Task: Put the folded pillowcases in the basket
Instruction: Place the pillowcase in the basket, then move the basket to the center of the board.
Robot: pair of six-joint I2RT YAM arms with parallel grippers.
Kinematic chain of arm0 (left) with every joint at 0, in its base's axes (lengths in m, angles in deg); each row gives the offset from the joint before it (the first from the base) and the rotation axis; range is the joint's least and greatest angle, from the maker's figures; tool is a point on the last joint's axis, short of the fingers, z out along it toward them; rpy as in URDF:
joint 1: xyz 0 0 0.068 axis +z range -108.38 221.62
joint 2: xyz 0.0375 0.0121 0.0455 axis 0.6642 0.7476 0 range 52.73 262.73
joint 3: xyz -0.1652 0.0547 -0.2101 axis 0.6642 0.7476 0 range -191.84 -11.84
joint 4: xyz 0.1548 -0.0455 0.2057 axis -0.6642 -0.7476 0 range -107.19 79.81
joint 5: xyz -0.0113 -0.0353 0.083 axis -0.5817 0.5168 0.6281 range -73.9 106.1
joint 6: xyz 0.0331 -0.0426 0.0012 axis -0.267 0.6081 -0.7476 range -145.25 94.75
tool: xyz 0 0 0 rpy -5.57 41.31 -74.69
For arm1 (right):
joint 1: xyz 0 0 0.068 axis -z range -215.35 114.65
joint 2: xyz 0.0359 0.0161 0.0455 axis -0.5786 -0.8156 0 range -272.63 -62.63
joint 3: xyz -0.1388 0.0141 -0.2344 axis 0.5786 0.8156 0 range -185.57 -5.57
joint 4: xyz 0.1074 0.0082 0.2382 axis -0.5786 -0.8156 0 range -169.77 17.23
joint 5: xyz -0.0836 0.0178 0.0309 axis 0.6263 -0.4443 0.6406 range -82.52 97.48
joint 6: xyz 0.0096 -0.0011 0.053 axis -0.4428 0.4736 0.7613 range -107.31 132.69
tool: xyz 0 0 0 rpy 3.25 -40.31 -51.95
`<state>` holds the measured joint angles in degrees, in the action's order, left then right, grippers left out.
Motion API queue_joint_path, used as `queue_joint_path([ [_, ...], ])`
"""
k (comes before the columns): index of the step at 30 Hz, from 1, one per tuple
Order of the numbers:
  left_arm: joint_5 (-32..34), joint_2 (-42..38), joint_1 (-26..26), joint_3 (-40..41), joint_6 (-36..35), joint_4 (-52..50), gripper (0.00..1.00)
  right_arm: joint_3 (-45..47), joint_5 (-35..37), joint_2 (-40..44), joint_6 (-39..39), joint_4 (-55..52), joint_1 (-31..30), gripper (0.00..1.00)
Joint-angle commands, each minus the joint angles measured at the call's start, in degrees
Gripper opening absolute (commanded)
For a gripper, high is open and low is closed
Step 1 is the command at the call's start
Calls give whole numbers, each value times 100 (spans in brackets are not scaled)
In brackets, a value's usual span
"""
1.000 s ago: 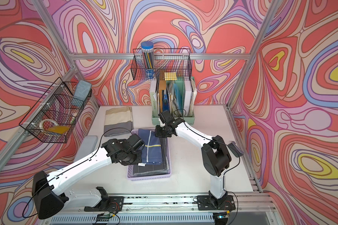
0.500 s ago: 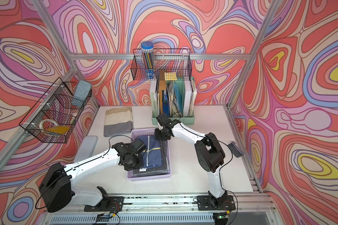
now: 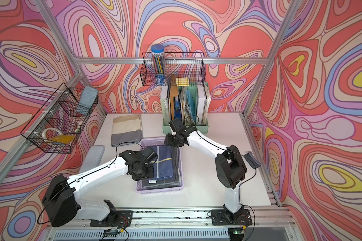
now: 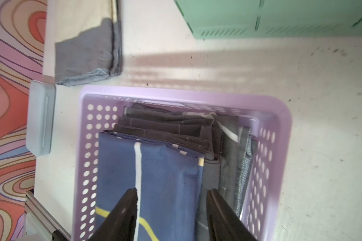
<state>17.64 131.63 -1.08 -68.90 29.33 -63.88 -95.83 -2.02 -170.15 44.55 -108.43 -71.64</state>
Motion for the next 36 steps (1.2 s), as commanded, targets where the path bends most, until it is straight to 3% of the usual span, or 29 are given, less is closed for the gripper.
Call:
queue_joint_path([
  [1,286,-278,33,-385,-215,-472,80,105,539,534,-272,-309,20,56],
  [3,424,-384,33,-622,-296,-665,86,148,808,566,-442,-624,26,56],
  [6,722,-521,49,-1028,-482,-915,87,404,1018,723,-587,-905,26,56],
  [16,820,-532,393,-1557,-950,-934,89,1501,735,905,-569,-915,21,44],
  [22,723,-546,394,-1355,-924,-792,88,1700,396,685,-549,-731,25,26],
  [30,874,-673,530,-1354,-1103,-808,88,1889,749,641,-413,-790,25,0],
  [36,716,-554,884,-1537,-1403,-714,88,2318,1282,1151,-274,-1011,181,0],
])
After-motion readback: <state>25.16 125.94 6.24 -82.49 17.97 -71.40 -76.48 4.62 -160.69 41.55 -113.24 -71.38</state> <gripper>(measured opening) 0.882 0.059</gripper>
